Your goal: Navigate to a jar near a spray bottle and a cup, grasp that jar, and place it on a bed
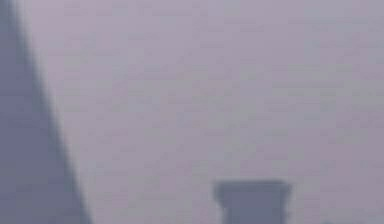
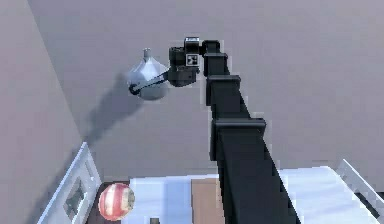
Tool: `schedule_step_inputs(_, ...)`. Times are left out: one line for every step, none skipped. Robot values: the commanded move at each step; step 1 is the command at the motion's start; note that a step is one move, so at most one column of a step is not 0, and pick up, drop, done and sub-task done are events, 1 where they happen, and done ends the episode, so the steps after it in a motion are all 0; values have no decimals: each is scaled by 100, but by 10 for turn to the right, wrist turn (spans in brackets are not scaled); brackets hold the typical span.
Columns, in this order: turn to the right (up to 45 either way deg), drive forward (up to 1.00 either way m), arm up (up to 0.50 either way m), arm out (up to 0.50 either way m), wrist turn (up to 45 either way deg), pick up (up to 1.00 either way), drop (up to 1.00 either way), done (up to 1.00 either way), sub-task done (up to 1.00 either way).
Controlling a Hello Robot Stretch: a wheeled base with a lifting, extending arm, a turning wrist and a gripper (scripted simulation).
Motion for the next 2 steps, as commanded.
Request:
schedule_step_inputs(0,0,0,0,450,0,0,0,0)
schedule_step_inputs(0,0,0,0,450,0,0,0,0)
